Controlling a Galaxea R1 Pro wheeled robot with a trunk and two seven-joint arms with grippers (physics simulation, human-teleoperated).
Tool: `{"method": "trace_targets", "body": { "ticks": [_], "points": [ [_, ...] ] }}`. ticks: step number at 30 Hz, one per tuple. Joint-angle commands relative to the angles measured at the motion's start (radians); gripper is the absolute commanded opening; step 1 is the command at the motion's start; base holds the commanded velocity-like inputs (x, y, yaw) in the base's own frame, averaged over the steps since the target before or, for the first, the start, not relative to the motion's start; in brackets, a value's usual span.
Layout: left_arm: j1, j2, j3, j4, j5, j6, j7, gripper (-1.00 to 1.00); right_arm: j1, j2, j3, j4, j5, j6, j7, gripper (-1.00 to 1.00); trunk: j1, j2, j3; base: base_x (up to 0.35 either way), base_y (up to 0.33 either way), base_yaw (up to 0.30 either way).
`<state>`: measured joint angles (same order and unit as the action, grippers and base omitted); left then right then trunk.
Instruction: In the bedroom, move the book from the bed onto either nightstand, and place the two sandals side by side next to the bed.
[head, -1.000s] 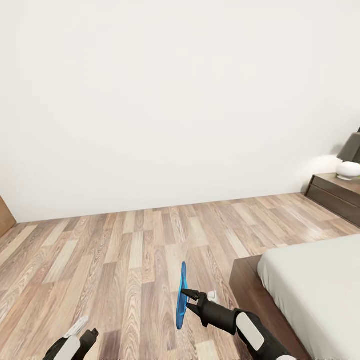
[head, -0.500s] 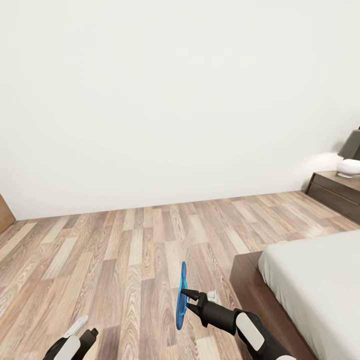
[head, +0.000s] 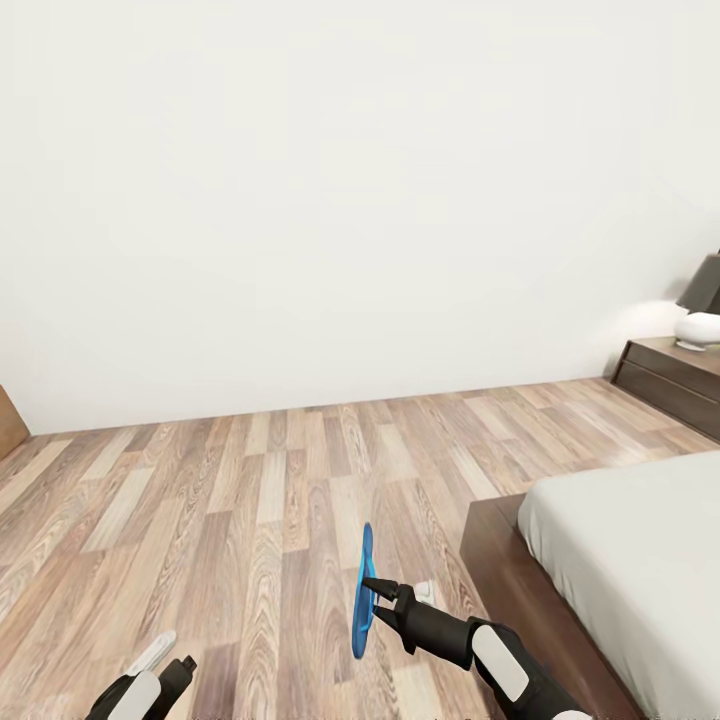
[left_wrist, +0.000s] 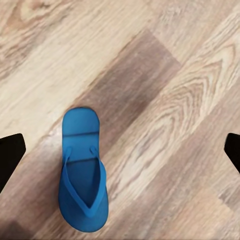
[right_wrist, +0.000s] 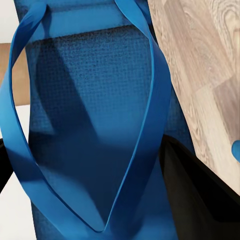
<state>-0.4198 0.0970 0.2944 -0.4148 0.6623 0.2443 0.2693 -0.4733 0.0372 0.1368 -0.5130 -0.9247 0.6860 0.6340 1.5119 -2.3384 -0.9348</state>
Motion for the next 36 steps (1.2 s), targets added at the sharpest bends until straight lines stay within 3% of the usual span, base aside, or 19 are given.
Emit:
{"method": "trace_targets", "body": {
  "ticks": [1,23,36],
  "points": [
    [0.000,0.000,0.002,-0.003,0.010,0.004,0.005,1.00,-0.001,0.000,0.001,0.000,-0.008,0.006,-0.002,-1.00,0.004,-0.008,-0.004,0.000,0.000,0.000],
    [0.000,0.000,0.002,-0.030,0.010,0.006,0.006,1.00,-0.001,0.001,0.003,0.001,-0.008,0.006,-0.004,-1.00,0.088,-0.162,-0.073,0.000,0.000,0.000],
    [0.000,0.000,0.002,-0.030,0.010,0.006,0.006,1.00,-0.001,0.001,0.003,0.000,-0.008,0.006,-0.004,-1.00,0.094,-0.165,-0.123,0.000,0.000,0.000]
  ]
}}
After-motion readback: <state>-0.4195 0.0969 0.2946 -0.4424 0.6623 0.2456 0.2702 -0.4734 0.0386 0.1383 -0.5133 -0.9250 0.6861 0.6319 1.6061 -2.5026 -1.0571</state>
